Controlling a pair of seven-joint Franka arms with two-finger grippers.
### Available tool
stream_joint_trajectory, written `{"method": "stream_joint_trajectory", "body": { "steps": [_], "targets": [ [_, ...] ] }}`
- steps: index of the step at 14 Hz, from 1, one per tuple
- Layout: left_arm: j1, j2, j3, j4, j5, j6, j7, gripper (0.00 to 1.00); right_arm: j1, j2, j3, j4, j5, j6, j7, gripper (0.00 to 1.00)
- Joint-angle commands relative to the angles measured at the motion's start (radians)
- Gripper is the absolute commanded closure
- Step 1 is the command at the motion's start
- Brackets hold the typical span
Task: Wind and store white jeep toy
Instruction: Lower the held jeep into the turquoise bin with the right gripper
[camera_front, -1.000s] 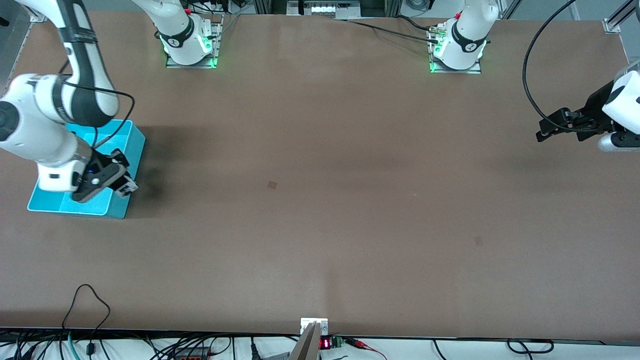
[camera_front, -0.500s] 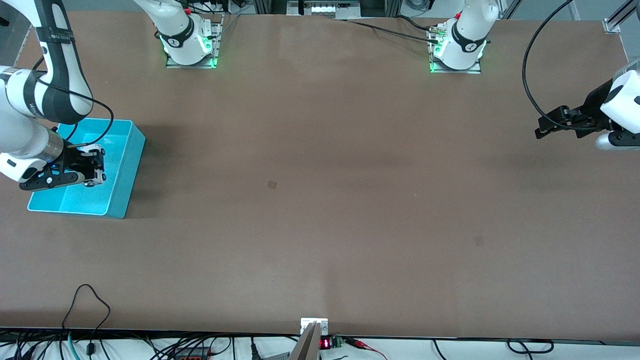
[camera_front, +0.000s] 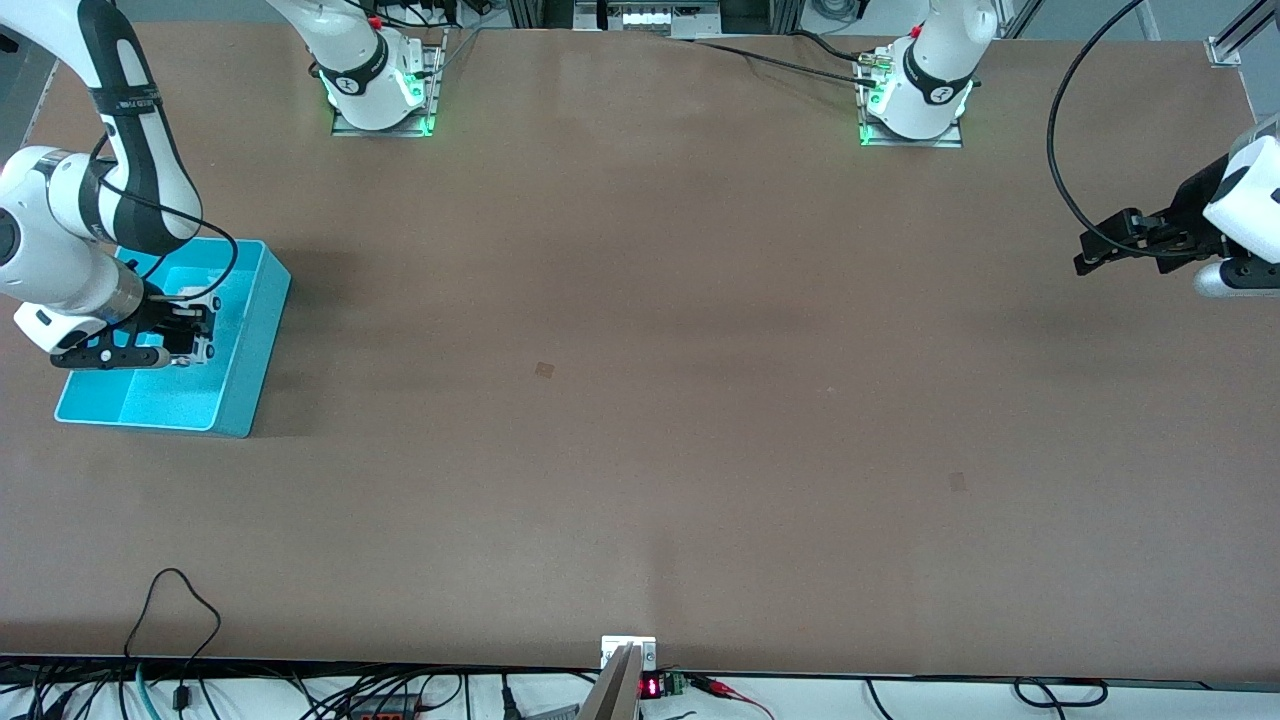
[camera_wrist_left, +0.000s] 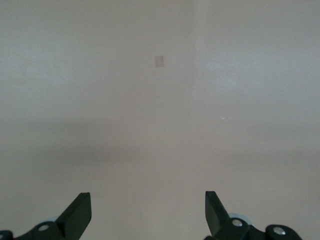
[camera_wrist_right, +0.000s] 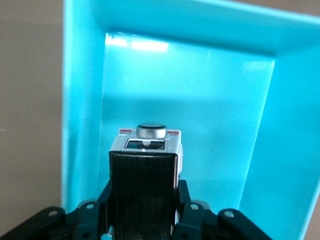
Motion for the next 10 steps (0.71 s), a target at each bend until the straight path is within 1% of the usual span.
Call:
{"method": "stream_joint_trajectory", "body": {
  "steps": [1, 2, 5, 10],
  "targets": [
    [0.003, -0.021, -0.003, -0.015, 0.021, -0.010, 0.000, 0.00, -0.021, -0.015, 0.000, -0.026, -0.017, 0.017, 0.018, 1.00],
    [0.003, -0.021, -0.001, -0.014, 0.021, -0.010, 0.000, 0.00, -0.038, -0.003, 0.000, -0.035, -0.017, 0.022, 0.011, 1.00],
    [0.003, -0.021, -0.001, -0.014, 0.021, -0.008, 0.000, 0.00, -0.063, 0.006, 0.000, -0.092, -0.017, 0.095, 0.002, 1.00],
    [0.004, -0.019, -0.001, -0.012, 0.019, -0.008, 0.000, 0.00, -0.102, 0.055, 0.002, -0.098, -0.017, 0.140, -0.022, 1.00]
  ]
}}
